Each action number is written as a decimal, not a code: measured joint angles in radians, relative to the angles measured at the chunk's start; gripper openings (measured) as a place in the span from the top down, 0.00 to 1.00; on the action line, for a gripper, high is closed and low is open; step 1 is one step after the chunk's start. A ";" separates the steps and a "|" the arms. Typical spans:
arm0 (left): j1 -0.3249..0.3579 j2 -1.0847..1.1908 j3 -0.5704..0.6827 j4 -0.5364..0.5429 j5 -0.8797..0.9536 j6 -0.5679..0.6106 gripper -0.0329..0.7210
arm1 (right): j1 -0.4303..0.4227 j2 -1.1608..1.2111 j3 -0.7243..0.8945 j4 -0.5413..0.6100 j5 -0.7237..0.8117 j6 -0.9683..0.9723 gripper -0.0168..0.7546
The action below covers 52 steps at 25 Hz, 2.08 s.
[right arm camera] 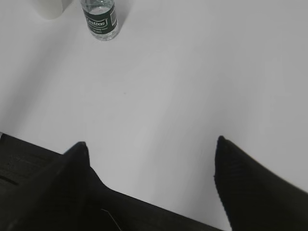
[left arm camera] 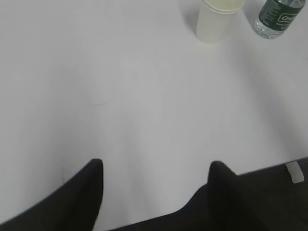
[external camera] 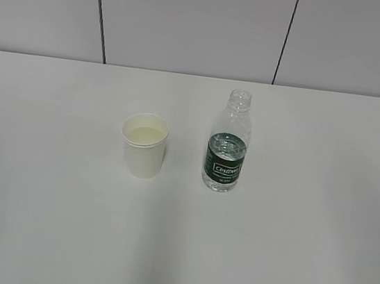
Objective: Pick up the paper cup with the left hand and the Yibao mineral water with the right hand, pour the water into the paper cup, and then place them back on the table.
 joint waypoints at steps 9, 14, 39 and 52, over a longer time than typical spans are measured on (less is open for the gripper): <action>0.000 0.000 0.000 0.005 0.000 -0.003 0.34 | 0.000 -0.192 0.219 -0.002 0.002 0.014 0.21; 0.000 0.000 0.000 0.005 0.000 -0.003 0.34 | 0.000 -0.308 0.358 -0.028 0.006 0.014 0.21; 0.000 -0.004 0.000 0.006 0.000 -0.004 0.34 | 0.000 -0.565 0.419 -0.035 -0.097 0.131 0.21; 0.000 -0.158 0.000 0.006 0.001 -0.004 0.34 | 0.000 -0.565 0.419 -0.035 -0.101 0.137 0.21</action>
